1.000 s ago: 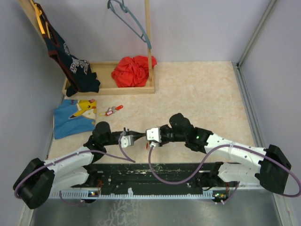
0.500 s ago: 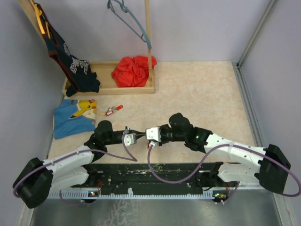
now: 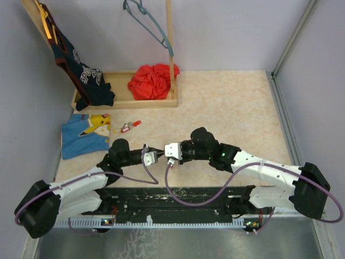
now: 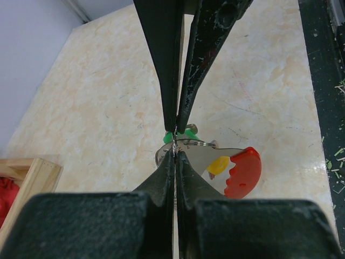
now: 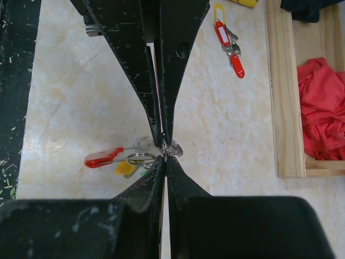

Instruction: Put the keys on the keyring

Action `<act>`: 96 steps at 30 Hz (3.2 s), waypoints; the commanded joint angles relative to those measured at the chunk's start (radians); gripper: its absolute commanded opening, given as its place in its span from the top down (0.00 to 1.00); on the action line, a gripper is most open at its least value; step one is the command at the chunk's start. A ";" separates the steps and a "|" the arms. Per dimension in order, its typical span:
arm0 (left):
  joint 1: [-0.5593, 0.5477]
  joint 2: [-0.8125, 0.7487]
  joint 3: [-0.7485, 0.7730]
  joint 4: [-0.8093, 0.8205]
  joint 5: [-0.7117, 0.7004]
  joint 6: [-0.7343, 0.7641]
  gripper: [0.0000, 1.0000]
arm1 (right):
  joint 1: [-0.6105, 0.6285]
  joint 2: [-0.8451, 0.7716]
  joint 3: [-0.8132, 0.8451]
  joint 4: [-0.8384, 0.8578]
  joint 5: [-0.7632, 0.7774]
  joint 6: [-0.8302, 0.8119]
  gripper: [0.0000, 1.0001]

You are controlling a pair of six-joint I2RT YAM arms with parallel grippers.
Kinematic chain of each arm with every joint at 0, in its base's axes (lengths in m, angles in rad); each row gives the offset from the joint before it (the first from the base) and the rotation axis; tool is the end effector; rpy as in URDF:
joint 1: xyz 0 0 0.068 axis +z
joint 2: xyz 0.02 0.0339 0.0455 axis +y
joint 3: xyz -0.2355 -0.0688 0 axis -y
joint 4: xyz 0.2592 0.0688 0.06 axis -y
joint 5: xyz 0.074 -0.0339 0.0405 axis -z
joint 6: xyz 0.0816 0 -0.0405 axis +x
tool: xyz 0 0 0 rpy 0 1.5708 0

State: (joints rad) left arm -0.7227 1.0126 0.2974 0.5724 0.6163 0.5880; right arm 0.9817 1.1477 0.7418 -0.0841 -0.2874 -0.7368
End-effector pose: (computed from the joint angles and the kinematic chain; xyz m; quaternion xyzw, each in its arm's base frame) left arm 0.1709 -0.2136 0.1686 0.5964 0.4499 -0.2707 0.6072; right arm 0.1583 0.2785 0.2094 -0.6909 0.4984 0.1841 0.4904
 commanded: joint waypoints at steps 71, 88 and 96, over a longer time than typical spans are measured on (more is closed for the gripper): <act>-0.015 -0.023 -0.079 0.240 0.021 -0.046 1.00 | 0.015 -0.032 0.060 -0.046 -0.043 -0.035 1.00; -0.015 -0.005 -0.022 0.132 -0.007 -0.051 1.00 | 0.024 -0.013 0.092 -0.081 -0.045 -0.047 1.00; -0.015 0.006 0.002 0.101 -0.026 -0.069 1.00 | 0.038 -0.006 0.098 -0.088 -0.022 -0.059 1.00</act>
State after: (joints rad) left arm -0.7334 1.0103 0.2501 0.6838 0.6090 0.5312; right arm 0.9863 1.1355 0.7757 -0.1993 -0.2852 -0.7860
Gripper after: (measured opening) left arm 0.005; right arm 0.006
